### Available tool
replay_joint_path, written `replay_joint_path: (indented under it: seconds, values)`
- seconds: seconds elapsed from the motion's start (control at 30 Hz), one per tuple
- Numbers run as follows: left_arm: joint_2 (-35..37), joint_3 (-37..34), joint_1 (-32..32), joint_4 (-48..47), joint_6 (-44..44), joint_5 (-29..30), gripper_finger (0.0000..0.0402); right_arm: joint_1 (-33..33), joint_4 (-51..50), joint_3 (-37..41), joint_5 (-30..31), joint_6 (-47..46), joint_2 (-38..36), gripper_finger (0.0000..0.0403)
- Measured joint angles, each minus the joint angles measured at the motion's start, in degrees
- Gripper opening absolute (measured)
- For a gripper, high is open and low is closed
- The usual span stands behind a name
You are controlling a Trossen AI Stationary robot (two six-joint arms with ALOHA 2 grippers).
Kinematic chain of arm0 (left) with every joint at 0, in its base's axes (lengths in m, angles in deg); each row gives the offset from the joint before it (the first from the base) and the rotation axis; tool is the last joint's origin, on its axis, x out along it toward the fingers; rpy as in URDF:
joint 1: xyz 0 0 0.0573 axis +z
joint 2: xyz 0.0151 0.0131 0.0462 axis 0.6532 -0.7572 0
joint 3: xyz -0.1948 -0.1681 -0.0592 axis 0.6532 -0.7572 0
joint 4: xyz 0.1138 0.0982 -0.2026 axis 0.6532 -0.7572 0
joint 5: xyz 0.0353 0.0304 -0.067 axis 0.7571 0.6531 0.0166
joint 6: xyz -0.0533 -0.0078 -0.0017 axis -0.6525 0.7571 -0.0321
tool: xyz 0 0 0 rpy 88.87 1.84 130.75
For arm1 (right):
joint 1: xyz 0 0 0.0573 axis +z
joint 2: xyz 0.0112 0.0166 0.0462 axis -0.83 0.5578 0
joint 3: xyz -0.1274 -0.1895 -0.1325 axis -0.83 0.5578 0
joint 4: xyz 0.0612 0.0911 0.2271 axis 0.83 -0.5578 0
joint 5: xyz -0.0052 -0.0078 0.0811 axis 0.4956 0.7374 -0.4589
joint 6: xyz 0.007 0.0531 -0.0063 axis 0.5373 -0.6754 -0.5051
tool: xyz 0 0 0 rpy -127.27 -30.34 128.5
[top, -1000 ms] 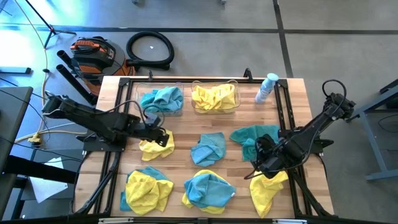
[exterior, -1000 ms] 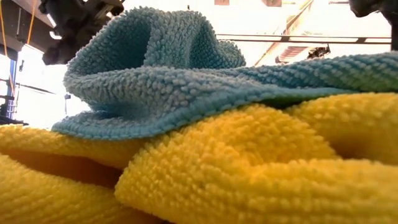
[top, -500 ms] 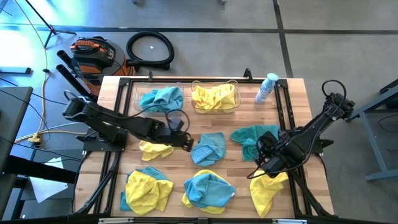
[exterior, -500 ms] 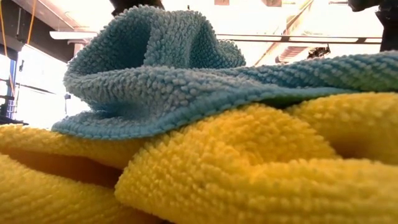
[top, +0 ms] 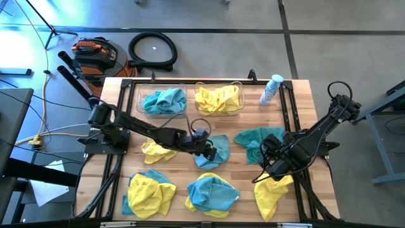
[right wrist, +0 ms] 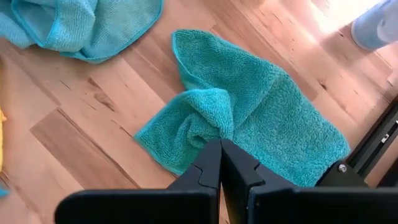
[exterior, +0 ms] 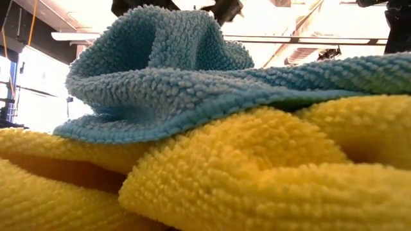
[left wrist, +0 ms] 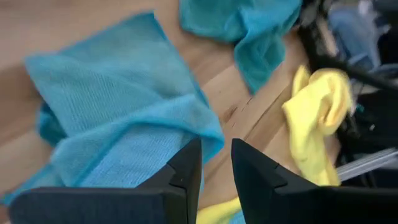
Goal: Sort microfiber towel by color & place in baskets
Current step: Put the blue towel into the left transparent bin
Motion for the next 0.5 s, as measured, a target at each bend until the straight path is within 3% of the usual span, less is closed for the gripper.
replay_joint_path:
  seconds: [0.2, 0.5]
  values:
    - [-6.4, 5.5, 0.0, -3.2, 2.4, -1.1, 0.0081, 0.0, 0.0, 0.0, 0.5, 1.6, 0.0, 0.0]
    - [-15.2, 14.5, 0.3, -19.9, 4.6, 1.0, 0.0081, 0.0, 0.2, 0.0, 2.0, 3.0, 0.0, 0.0]
